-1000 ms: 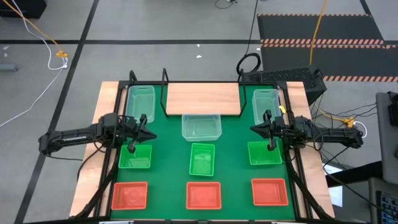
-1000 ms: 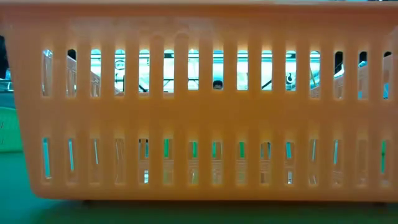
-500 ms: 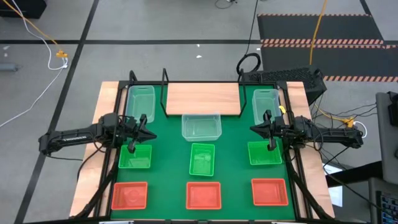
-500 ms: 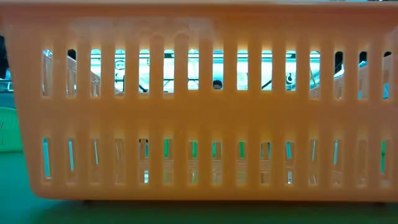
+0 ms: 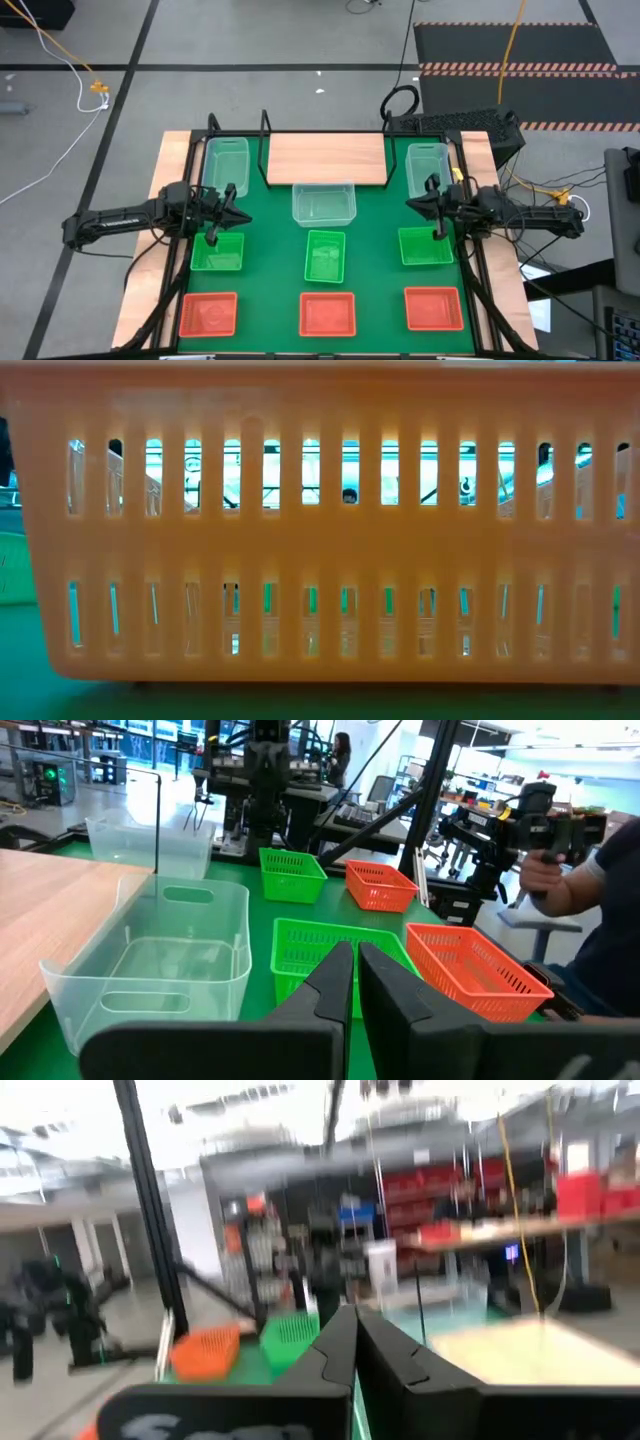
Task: Stack baskets on shelf by color
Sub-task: Put the top right transparent bin on the shelf
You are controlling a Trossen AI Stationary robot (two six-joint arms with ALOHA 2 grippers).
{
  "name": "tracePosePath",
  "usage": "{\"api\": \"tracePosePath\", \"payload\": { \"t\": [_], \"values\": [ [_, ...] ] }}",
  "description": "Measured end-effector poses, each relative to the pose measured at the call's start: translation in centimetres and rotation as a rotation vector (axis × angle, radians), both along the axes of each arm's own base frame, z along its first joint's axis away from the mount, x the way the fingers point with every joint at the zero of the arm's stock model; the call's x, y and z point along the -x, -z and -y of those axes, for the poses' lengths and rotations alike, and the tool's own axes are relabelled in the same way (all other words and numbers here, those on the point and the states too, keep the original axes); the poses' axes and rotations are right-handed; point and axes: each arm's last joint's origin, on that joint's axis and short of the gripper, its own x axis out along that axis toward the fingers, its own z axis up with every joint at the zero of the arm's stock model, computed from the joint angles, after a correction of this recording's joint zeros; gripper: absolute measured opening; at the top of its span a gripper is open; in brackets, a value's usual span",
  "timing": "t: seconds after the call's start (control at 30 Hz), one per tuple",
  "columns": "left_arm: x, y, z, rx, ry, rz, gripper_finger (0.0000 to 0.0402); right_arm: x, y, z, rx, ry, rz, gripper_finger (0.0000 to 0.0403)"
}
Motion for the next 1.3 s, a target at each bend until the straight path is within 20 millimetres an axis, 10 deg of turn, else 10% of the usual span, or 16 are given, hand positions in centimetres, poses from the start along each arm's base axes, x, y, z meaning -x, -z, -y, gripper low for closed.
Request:
{"api": "tracePosePath", "payload": {
  "t": [0.33, 0.97, 1.3],
  "values": [
    [0.0, 0.0, 0.0, 0.000, 0.000, 0.000, 0.0021, -1.3, 3.0, 1.1, 0.032, 0.258, -0.401, 0.0009],
    [0.0, 0.0, 0.0, 0.000, 0.000, 0.000, 0.0021, -7.1, -9.2, 3.7, -0.004, 0.404, -1.331, 0.0183],
    [0.0, 0.0, 0.0, 0.000, 0.000, 0.000, 0.0021, -5.2, -5.8, 3.3, -0.117, 0.353, -1.641, 0.0184]
  ]
}}
